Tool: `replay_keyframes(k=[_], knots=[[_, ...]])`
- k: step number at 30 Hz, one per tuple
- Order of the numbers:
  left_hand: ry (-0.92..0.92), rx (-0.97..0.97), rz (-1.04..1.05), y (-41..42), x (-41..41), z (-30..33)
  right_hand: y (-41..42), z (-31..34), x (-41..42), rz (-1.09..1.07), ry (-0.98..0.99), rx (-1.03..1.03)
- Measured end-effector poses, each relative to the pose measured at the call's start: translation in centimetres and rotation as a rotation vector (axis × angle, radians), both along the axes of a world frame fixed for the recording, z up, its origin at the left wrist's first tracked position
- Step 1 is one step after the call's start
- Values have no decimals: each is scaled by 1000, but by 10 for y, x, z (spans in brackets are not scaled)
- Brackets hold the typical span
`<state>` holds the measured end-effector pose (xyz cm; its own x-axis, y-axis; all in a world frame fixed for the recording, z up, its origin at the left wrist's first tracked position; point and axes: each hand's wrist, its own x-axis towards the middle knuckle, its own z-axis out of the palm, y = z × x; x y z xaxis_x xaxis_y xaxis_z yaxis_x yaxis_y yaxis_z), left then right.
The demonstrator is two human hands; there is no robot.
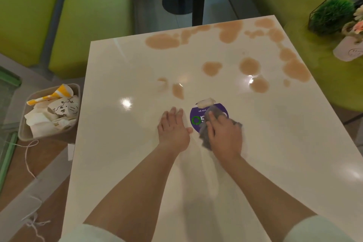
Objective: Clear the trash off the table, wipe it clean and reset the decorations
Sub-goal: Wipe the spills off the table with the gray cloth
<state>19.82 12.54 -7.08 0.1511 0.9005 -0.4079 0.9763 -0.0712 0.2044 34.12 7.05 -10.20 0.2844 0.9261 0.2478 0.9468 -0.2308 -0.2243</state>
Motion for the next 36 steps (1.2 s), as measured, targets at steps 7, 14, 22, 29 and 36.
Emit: replay_keyframes(k=[7,14,22,29,36], knots=[[4,2,-38,1,-7,1,12,0,26,-62,11,-92],[7,10,-46,2,-8,-1,8,-6,-10,63,26,-60],[-14,9,-50,1,-9,0,13,-5,0,-217,45,-45],[-50,2,-68,7,-13,4,4,-5,3,-45,95,-93],[-151,79,-100,10,-26,10,1,-5,-40,74,65,-143]])
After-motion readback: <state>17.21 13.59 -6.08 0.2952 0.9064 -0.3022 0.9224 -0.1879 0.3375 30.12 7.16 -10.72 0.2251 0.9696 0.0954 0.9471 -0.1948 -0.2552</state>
